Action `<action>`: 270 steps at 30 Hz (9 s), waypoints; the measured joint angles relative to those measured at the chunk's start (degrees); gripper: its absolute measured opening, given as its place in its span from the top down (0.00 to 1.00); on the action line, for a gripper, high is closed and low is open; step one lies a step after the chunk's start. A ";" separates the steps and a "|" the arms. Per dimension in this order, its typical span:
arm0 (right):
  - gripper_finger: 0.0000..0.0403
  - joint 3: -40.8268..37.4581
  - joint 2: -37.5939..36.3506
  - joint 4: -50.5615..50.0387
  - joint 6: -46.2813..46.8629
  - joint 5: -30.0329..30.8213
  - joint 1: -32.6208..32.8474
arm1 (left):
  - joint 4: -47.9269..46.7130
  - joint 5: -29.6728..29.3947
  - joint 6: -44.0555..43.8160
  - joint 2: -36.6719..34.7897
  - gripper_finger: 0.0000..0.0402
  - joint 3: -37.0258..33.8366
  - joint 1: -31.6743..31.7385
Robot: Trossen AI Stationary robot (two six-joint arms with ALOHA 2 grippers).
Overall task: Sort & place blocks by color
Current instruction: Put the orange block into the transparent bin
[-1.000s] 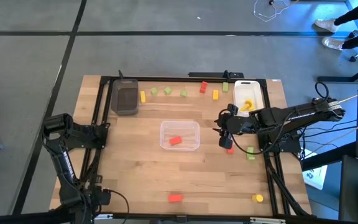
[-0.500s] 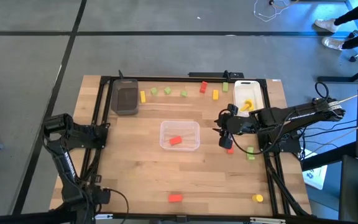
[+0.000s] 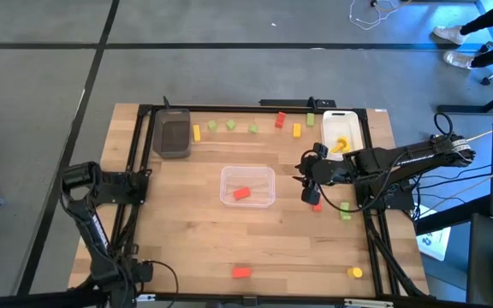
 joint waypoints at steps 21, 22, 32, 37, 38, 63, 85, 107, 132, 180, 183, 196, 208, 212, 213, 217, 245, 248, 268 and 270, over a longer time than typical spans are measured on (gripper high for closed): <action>0.60 0.00 0.00 0.28 -0.02 0.01 0.00 | -8.20 -13.05 0.26 0.70 0.69 -0.18 4.41; 0.60 0.00 0.00 0.28 -0.02 0.02 -0.01 | -9.15 -13.87 0.20 0.72 0.69 -0.21 5.03; 0.60 0.00 0.00 0.45 -0.01 0.02 -0.01 | -16.98 -25.59 0.00 1.22 0.69 -0.62 14.12; 0.60 0.00 0.00 1.26 -0.01 0.02 -0.01 | -18.62 -30.62 0.31 1.19 0.69 -0.58 21.08; 0.60 0.00 0.00 1.22 -0.02 0.02 -0.01 | -18.60 -31.39 1.33 1.16 0.69 -0.58 22.52; 0.60 0.00 0.00 1.16 0.00 0.00 0.01 | -22.72 -38.12 -2.38 -6.42 0.69 9.77 36.96; 0.60 0.00 0.00 1.22 0.00 0.00 -0.01 | -22.35 -30.41 -71.82 -12.26 0.69 11.42 38.58; 0.60 0.00 0.00 1.33 0.00 0.00 0.01 | -22.11 -17.98 -95.40 -10.40 0.47 9.00 39.41; 0.60 0.00 0.00 1.51 0.00 0.00 0.01 | -6.75 -15.49 -102.10 -10.40 0.34 -10.51 43.83; 0.60 0.02 0.00 1.49 0.00 -0.01 0.00 | -3.69 -13.58 -96.77 -10.44 0.56 -14.24 46.59; 0.60 0.00 0.00 1.49 0.00 -0.01 -0.01 | -4.38 -12.46 -90.64 -10.44 0.63 -14.24 46.67; 0.60 0.01 0.00 1.49 0.00 -0.01 -0.01 | -7.71 -12.82 -61.67 -10.42 0.65 -14.24 46.26; 0.60 0.02 0.00 1.50 0.00 -0.02 0.01 | -8.12 -13.47 -54.24 -10.42 0.64 -14.24 46.27; 0.60 0.02 0.00 1.51 0.00 -0.03 -0.01 | -8.10 -15.32 -54.17 -10.42 0.64 -14.24 45.79; 0.60 0.01 -0.01 1.49 0.01 -0.03 -0.01 | -8.08 -15.33 -54.14 -10.42 0.64 -14.24 45.79; 0.60 0.02 0.00 1.49 0.00 -0.03 0.01 | -8.10 -15.33 -53.85 -10.42 0.64 -14.24 45.81; 0.60 0.01 0.00 1.49 0.00 -0.02 0.01 | -9.76 -32.63 -16.07 -10.81 0.69 -6.12 43.48; 0.60 0.01 0.00 1.49 0.00 -0.03 0.00 | -12.83 -34.31 -7.61 -10.84 0.69 -1.00 43.98; 0.60 0.02 -0.02 1.43 0.00 -0.03 -0.01 | 3.45 -37.60 45.81 -8.73 0.69 15.60 64.89; 0.60 0.02 -0.02 1.36 0.00 -0.03 -0.01 | 6.72 -35.79 47.15 -7.17 0.69 15.91 66.58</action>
